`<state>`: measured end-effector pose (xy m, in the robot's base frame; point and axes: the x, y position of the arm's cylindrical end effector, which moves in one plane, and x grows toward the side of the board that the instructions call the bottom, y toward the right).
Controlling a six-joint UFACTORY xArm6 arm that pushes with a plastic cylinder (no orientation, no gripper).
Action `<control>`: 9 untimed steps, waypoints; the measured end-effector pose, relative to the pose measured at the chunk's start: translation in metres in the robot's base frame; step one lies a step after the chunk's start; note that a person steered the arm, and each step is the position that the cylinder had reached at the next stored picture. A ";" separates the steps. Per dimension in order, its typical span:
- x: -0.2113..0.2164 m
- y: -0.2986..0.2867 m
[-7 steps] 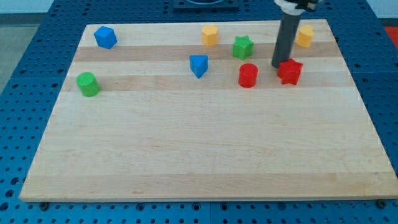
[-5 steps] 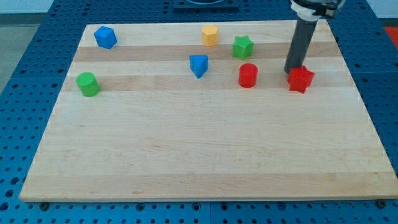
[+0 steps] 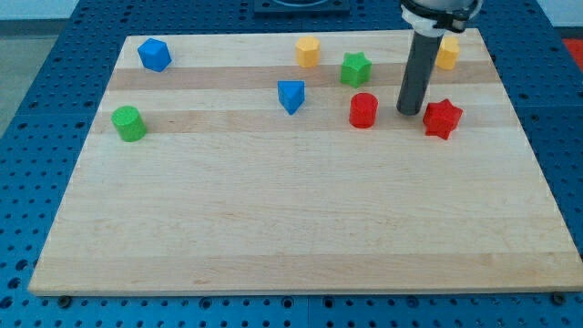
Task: Push red star slightly right
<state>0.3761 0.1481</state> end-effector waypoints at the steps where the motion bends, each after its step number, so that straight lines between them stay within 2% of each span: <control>1: 0.012 0.000; 3: 0.019 0.004; 5: 0.019 0.036; 9: 0.036 0.039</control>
